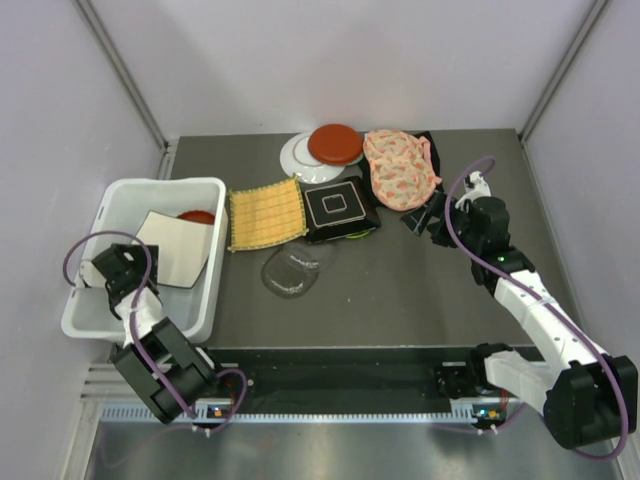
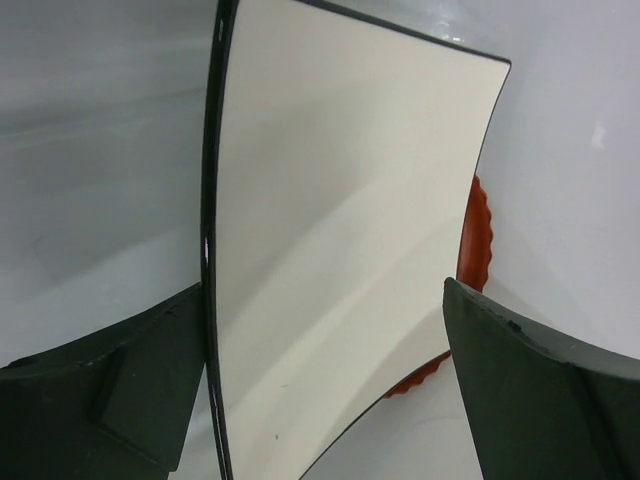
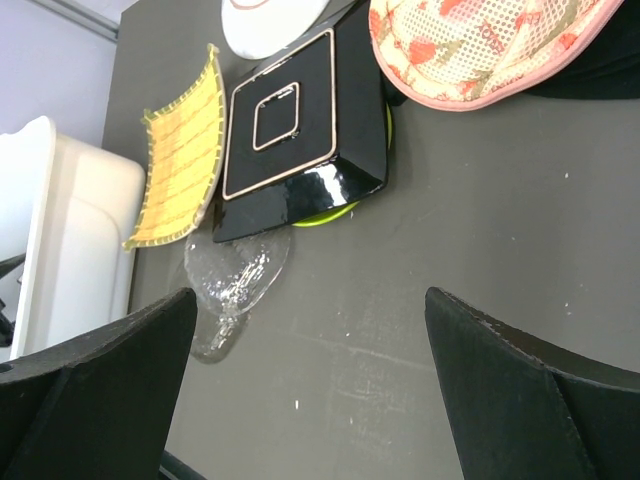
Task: Place the plates into the plastic bin on the countertop
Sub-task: Place the plate in the plastic bin.
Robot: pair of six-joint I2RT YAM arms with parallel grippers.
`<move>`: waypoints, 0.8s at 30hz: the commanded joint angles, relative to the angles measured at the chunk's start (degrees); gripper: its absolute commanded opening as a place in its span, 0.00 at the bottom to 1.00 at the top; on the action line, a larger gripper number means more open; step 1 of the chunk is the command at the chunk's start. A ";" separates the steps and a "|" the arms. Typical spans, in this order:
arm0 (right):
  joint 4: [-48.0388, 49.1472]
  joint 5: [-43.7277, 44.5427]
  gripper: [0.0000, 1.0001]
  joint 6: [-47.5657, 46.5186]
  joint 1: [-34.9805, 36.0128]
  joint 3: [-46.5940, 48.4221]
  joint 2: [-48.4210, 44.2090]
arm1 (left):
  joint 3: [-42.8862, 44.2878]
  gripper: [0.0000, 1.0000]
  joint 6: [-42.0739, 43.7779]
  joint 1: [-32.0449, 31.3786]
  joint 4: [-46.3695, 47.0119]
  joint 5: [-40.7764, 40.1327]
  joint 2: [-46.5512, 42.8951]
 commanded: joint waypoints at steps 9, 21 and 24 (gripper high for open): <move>1.49 -0.51 0.95 -1.12 0.61 0.27 -0.36 | 4.87 0.99 4.23 -1.24 -4.37 -9.90 -8.29; -2.56 1.34 0.96 -2.35 0.60 0.97 -3.08 | 8.91 0.99 10.30 -8.71 -7.98 -17.03 -11.38; -2.74 1.16 0.96 -2.09 0.61 0.97 -3.70 | 9.96 0.99 11.79 -10.90 -7.10 -15.28 -11.20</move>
